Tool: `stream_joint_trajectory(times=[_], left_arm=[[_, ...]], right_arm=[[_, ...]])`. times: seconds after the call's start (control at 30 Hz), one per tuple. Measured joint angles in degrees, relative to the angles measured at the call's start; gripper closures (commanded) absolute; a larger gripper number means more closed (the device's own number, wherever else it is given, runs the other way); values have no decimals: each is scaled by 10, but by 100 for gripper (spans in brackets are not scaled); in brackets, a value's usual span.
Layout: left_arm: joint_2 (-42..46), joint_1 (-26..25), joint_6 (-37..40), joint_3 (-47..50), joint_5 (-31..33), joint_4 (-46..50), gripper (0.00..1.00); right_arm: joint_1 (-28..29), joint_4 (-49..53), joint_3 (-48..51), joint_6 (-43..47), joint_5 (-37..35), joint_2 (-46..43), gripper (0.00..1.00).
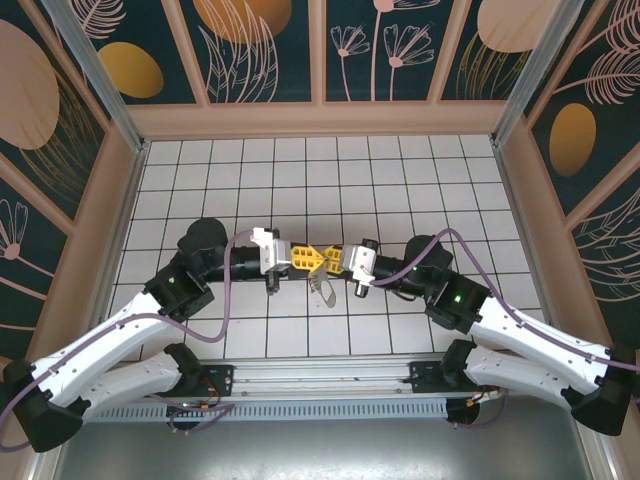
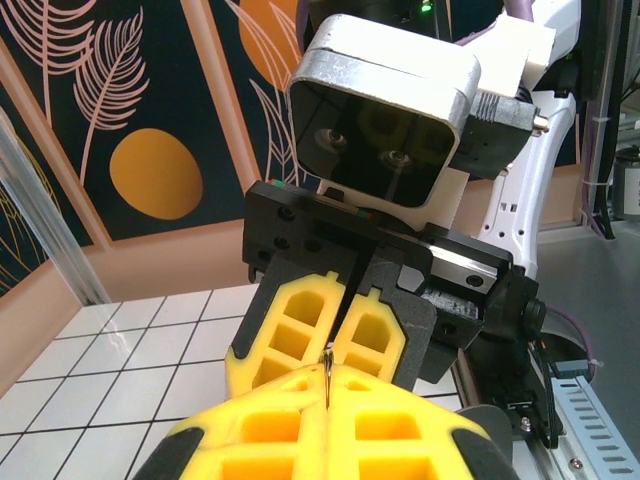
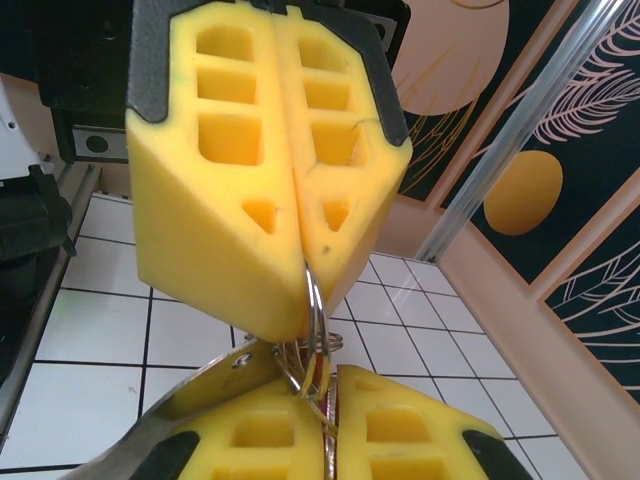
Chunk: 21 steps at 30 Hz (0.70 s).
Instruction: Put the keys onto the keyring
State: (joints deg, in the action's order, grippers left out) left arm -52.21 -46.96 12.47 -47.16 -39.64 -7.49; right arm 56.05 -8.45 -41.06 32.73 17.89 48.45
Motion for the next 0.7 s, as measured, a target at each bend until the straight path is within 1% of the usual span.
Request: stream_joint_trajectory(times=[0.07, 0.13, 0.23, 0.4, 0.57, 0.7], left_arm=[[5, 0, -1, 1, 0, 0, 100], [12, 0, -1, 1, 1, 0, 100], [17, 0, -1, 1, 2, 1, 100], [12, 0, 3, 0, 3, 9, 100], [10, 0, 3, -1, 7, 18, 100], [11, 0, 7, -1, 11, 22, 100]], right_arm=[[0, -3, 3, -2, -3, -5, 81], [0, -8, 14, -2, -9, -21, 76], [0, -20, 28, -3, -14, -50, 72], [0, -32, 43, -5, -12, -82, 72], [0, -38, 44, -10, 2, -82, 72], [0, -38, 44, -16, 1, -82, 71]])
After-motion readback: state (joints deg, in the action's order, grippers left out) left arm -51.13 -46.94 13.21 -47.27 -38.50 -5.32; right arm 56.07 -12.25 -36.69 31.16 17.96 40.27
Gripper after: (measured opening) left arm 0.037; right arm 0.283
